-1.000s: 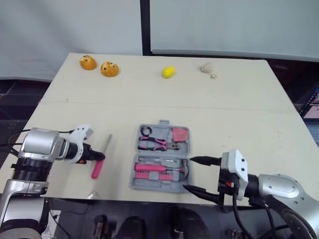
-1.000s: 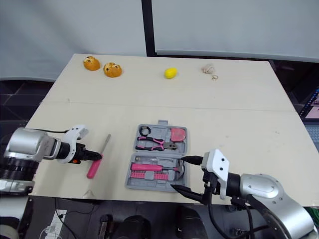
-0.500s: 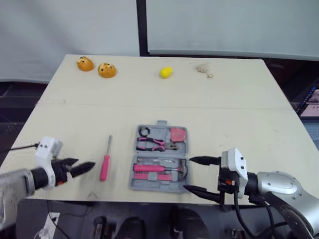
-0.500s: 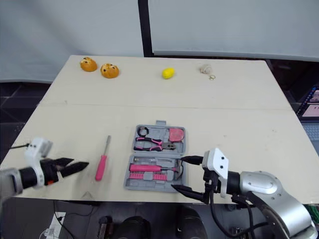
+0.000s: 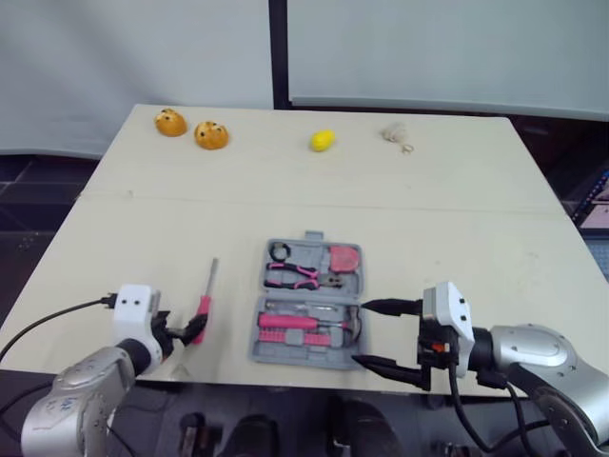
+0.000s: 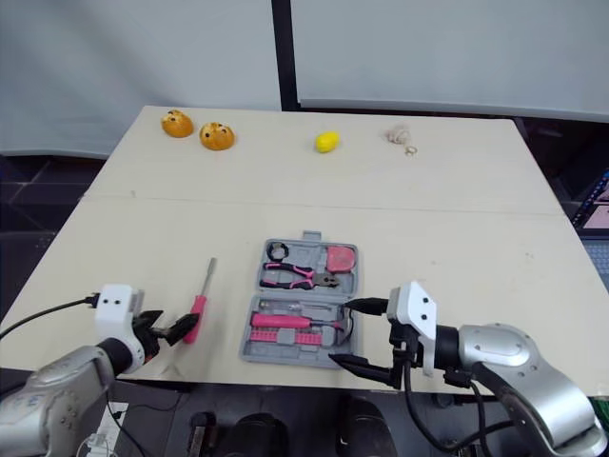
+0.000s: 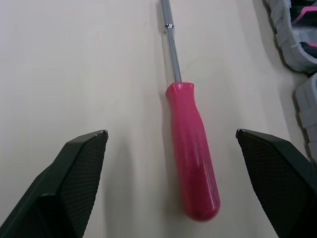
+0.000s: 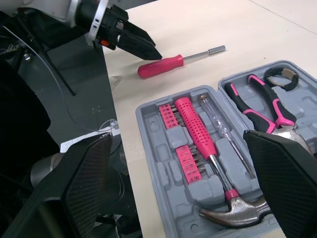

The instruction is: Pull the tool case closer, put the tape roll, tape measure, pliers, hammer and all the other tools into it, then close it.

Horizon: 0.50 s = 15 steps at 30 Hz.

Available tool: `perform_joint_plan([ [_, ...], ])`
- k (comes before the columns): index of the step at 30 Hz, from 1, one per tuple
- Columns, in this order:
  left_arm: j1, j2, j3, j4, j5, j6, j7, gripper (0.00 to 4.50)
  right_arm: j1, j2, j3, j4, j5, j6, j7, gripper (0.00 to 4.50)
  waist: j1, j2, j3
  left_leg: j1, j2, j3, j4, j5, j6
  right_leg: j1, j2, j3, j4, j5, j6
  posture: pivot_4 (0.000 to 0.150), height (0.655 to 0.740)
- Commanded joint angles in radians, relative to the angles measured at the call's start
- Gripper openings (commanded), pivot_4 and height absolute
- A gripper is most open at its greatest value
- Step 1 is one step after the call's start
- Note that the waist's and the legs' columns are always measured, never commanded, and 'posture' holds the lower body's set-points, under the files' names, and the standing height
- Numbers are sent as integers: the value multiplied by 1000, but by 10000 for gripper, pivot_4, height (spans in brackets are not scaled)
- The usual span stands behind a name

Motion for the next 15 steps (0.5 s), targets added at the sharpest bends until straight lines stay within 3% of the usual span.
perform_joint_plan([
  [1, -25, -17, -25, 5, 32, -10, 61, 44554, 3, -11, -29, -38, 18, -3, 0, 45000, -1, 0, 0, 0, 0, 0, 0, 0, 0, 0, 0, 0, 0, 0, 0, 1500, 7292],
  [14, -115, -34, -146, 138, 86, -49, 120, 44554, 26, -7, -57, -67, 26, 17, -23, 45000, 1, 0, -1, 0, 0, 0, 0, 0, 0, 0, 0, 0, 0, 0, 0, 1500, 7292],
  [15, -117, -36, -152, 138, 91, -51, 127, 42267, 26, -6, -57, -69, 27, 17, -26, 45000, 1, 0, -1, 0, 0, 0, 0, 0, 0, 0, 0, 0, 0, 0, 0, 1500, 7292],
])
